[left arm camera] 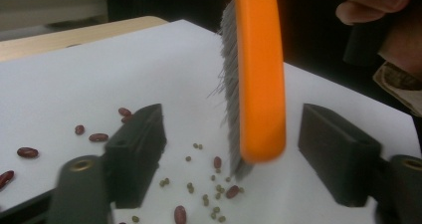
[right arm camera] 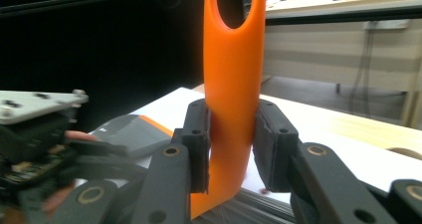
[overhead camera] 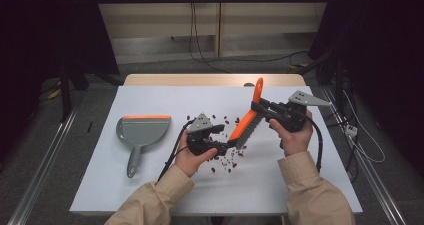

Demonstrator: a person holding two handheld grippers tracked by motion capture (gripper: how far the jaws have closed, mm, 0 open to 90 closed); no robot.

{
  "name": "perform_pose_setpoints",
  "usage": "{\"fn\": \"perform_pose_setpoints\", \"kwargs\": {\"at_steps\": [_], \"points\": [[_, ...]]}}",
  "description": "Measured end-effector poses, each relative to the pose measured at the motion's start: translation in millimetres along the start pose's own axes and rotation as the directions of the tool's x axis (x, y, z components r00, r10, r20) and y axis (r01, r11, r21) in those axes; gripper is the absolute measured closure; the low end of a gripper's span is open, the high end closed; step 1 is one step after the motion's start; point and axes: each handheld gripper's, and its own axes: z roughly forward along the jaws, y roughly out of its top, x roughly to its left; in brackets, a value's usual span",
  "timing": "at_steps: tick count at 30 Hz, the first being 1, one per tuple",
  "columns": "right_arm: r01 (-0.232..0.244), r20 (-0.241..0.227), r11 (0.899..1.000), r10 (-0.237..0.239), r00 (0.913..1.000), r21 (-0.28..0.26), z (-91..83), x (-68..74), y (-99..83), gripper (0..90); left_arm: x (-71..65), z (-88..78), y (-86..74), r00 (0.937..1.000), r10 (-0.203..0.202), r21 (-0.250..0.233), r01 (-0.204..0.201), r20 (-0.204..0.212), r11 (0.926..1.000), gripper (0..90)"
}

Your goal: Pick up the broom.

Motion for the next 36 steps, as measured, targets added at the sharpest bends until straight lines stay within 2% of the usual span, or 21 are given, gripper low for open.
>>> {"fn": "perform_pose_setpoints", "kwargs": {"at_steps": [2, 4, 5, 6, 8, 12, 13, 14, 16, 17, 19, 22, 27, 31, 32, 33, 36], "points": [[-0.002, -0.012, 1.000, 0.002, 0.9999, 0.005, 8.0, 4.7, 0.3, 69.7, 1.1, 2.9, -1.3, 0.9999, 0.006, 0.020, -0.006, -0.009, 0.9998, 39.5], [-0.003, -0.021, 1.000, 0.003, 0.9998, 0.005, 14.0, 8.1, 0.1, 69.7, 0.7, 4.2, -2.5, 0.9999, -0.006, 0.026, 0.006, -0.010, 0.9996, 49.8], [-0.008, -0.031, 1.000, 0.008, 0.9995, 0.018, 20.9, 11.3, -0.2, 69.6, 0.4, 3.3, -2.5, 0.9997, 0.005, 0.032, -0.005, -0.022, 0.9995, 67.5], [-0.009, -0.027, 1.000, 0.009, 0.9996, 0.020, 24.2, 13.7, -0.7, 69.6, 0.1, 2.0, -2.0, 0.9994, 0.014, 0.038, -0.013, -0.032, 0.9992, 70.0], [-0.012, -0.028, 1.000, 0.013, 0.9995, 0.028, 27.1, 15.1, -0.7, 69.5, -0.1, 0.1, -2.4, 0.9980, 0.010, 0.053, -0.007, -0.062, 0.9986, 70.3], [-0.011, 0.011, 0.999, 0.010, 0.9999, 0.039, 34.9, 20.9, -1.0, 68.1, -1.1, -3.2, -4.6, 0.9944, 0.013, 0.040, -0.009, -0.105, 0.9991, 70.7], [0.001, 0.024, 0.999, -0.002, 0.9997, 0.035, 37.3, 23.9, -1.7, 58.5, -1.0, -4.1, -4.7, 0.9937, 0.015, 0.035, -0.011, -0.111, 0.9993, 70.8], [0.001, 0.024, 0.999, -0.002, 0.9997, 0.035, 37.3, 23.9, -1.7, 58.5, -0.4, -5.2, -4.4, 0.9926, 0.016, 0.030, -0.012, -0.120, 0.9995, 70.8], [0.008, 0.073, 0.999, -0.011, 0.9973, 0.042, 39.7, 28.2, -4.0, 47.1, 0.7, -6.8, -3.9, 0.9912, 0.008, 0.027, -0.005, -0.132, 0.9996, 70.8], [0.008, 0.077, 0.999, -0.010, 0.9969, 0.036, 40.9, 29.9, -5.7, 42.8, 1.5, -7.5, -4.0, 0.9904, 0.006, 0.023, -0.002, -0.138, 0.9997, 70.8], [0.010, 0.107, 0.999, -0.015, 0.9941, 0.049, 42.6, 34.1, -9.1, 37.9, 2.6, -8.8, -3.9, 0.9890, 0.005, 0.022, -0.002, -0.148, 0.9998, 70.8], [-0.008, 0.124, 0.998, 0.000, 0.9922, 0.065, 45.4, 39.0, -14.0, 32.1, 4.0, -10.0, -3.4, 0.9875, -0.005, 0.014, 0.007, -0.157, 0.9999, 70.7], [-0.077, 0.174, 0.993, 0.061, 0.9829, 0.090, 47.5, 42.5, -20.5, 25.2, 7.4, -12.7, -3.6, 0.9836, -0.010, 0.007, 0.011, -0.180, 0.9999, 70.8], [-0.159, 0.235, 0.982, 0.133, 0.9630, 0.098, 49.6, 44.7, -26.7, 22.3, 8.6, -14.2, -3.5, 0.9790, -0.007, -0.001, 0.007, -0.204, 1.0000, 70.8], [-0.159, 0.235, 0.982, 0.133, 0.9630, 0.098, 49.6, 44.7, -26.7, 22.3, 8.4, -14.3, -3.7, 0.9771, -0.015, -0.009, 0.013, -0.212, 0.9999, 70.8], [-0.183, 0.236, 0.978, 0.155, 0.9594, 0.101, 50.2, 45.3, -28.4, 22.3, 8.7, -14.7, -3.8, 0.9757, -0.014, -0.013, 0.012, -0.219, 0.9998, 70.8], [-0.261, 0.222, 0.959, 0.233, 0.9467, 0.106, 55.3, 47.7, -35.1, 22.4, 7.6, -14.6, -4.0, 0.9698, 0.020, -0.011, -0.023, -0.243, 0.9997, 70.9]]}}
